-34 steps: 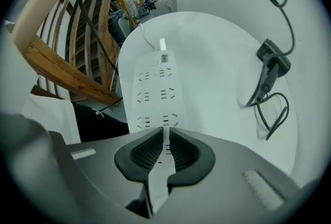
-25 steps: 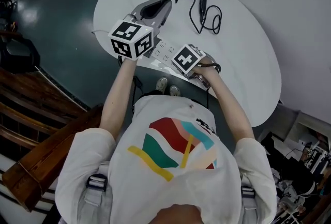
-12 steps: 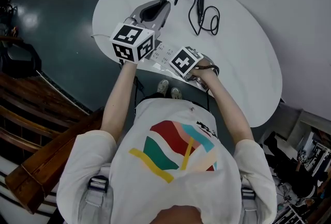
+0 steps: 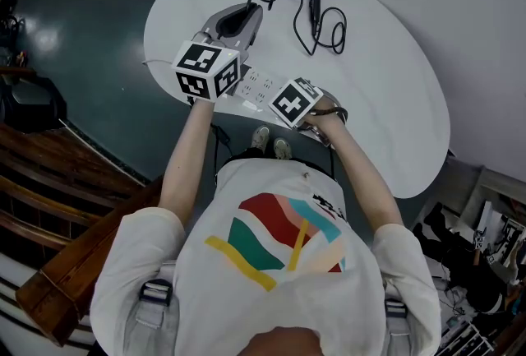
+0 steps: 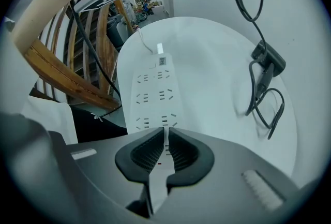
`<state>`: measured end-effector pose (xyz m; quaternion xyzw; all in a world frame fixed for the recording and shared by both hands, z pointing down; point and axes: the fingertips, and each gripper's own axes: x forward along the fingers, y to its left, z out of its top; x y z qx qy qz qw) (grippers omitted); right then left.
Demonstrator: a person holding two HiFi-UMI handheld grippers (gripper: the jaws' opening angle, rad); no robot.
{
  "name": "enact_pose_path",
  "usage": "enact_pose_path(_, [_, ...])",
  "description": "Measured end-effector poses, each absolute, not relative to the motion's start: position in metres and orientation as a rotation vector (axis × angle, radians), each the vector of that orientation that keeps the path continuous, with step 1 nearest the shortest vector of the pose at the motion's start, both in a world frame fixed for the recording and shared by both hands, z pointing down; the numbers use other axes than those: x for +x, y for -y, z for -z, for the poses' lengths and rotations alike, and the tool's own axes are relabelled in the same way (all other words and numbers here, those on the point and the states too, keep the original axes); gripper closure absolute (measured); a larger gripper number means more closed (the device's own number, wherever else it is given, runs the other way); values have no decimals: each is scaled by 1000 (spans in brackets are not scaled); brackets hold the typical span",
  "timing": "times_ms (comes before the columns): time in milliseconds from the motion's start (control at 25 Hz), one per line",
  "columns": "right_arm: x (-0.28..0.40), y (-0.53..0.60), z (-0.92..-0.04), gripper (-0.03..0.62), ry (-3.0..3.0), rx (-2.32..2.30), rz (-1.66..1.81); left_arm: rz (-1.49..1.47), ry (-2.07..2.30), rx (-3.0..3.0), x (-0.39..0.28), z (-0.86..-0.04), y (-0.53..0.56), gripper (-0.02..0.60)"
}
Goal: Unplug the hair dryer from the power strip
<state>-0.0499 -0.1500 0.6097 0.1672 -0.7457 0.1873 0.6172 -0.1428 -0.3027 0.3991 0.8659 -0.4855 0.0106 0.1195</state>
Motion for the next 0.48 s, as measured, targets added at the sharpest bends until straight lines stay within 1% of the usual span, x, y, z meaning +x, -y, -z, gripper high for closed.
enact_pose_path(480, [-49, 153, -609, 556, 1742, 433, -499, -245, 1395, 2531, -132, -448, 327, 554])
